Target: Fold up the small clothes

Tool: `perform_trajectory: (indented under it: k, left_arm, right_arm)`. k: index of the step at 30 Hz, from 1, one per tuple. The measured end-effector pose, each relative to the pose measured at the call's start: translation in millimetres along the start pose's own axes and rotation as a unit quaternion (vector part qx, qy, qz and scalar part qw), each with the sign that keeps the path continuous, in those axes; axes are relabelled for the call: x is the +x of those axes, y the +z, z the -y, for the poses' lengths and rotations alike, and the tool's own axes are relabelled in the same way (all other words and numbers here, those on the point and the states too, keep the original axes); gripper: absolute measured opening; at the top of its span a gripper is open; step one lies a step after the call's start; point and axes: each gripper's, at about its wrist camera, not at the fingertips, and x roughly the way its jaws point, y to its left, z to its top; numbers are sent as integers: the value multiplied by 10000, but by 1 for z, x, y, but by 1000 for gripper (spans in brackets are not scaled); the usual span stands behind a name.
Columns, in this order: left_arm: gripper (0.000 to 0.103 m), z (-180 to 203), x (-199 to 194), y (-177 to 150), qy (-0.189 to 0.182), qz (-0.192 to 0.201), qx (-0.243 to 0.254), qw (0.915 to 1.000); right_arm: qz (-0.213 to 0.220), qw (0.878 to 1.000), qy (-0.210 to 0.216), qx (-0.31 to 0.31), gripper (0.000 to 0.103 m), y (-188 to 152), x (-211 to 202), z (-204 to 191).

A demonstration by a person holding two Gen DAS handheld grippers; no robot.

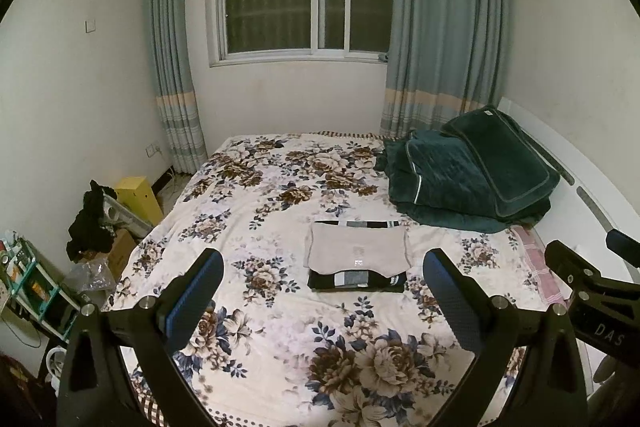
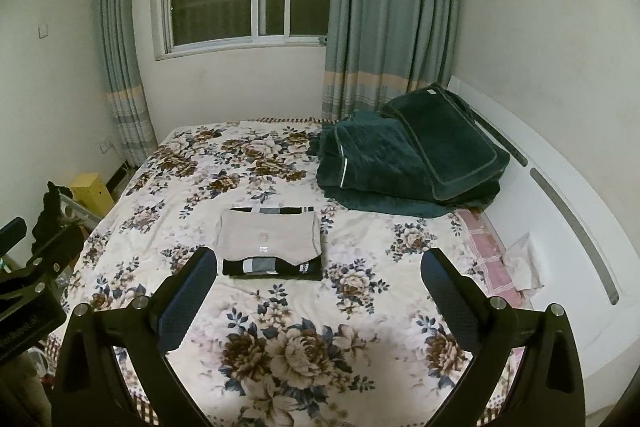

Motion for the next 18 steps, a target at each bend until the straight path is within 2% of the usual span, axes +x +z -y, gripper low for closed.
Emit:
perform_trajectory:
  k: [18]
  left_arm:
    - [102,2,-3,0,-21,-38,19,10000]
  right_arm:
    - [-9,10000,85,-30,103,5,-3,-7]
